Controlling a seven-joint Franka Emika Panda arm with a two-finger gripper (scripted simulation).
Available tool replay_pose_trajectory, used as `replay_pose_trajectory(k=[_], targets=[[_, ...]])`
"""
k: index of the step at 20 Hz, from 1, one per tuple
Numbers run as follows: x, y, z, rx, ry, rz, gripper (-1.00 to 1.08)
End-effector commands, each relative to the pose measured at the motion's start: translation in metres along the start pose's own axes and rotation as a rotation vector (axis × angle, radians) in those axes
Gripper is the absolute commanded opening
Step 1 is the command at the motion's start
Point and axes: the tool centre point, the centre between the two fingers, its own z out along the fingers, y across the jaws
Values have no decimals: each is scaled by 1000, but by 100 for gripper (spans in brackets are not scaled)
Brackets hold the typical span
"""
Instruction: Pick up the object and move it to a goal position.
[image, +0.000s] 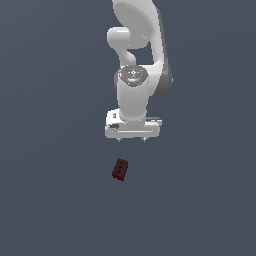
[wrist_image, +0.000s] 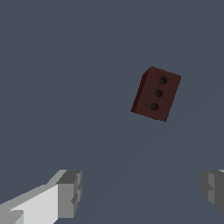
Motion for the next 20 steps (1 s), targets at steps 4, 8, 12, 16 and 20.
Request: replay_pose_trajectory(k=[4, 8, 12, 16, 20], targets=[[20, 11, 16, 1, -1, 78, 100], [39, 24, 34, -1, -1, 157, 100], [55, 35, 52, -4, -1, 229, 100], [66, 44, 66, -7, -1, 281, 100], [72, 49, 75, -10, 0, 314, 100]])
